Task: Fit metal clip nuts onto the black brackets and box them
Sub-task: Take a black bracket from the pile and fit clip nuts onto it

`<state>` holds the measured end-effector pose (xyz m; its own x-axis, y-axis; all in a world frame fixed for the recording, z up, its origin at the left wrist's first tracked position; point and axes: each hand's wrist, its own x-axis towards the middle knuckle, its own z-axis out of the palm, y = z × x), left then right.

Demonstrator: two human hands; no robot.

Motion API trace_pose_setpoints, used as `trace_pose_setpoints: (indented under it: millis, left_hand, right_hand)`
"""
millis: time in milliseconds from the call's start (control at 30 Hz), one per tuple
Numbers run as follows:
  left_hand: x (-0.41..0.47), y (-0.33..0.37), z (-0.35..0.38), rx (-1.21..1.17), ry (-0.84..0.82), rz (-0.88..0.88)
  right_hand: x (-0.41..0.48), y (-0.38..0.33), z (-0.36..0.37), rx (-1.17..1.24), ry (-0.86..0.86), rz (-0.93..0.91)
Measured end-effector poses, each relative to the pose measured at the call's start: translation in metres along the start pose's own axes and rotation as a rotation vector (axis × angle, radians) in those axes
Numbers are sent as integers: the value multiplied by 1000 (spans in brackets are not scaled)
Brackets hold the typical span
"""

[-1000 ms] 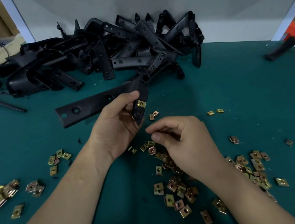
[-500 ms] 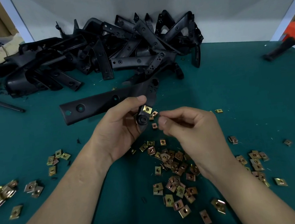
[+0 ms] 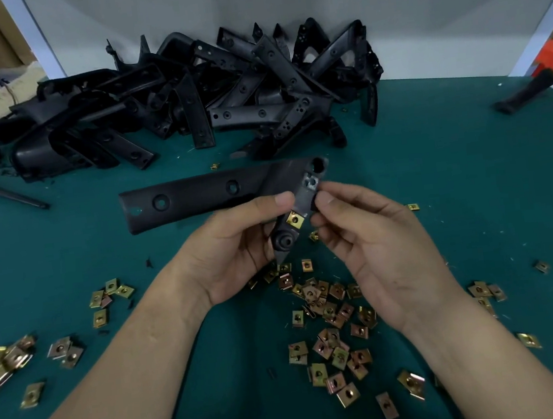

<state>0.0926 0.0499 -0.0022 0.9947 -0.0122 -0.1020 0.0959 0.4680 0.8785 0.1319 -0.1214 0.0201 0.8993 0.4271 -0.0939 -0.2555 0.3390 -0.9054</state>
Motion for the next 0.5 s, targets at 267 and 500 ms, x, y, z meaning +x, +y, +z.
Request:
trace_pose_setpoints:
  millis: [267, 500]
  left_hand:
    - [0, -1, -1, -19, 24, -22]
    - [0, -3, -3, -53, 41, -38]
  right_hand:
    - [0, 0, 0, 30, -18, -20]
    - [1, -4, -3, 4, -54, 21]
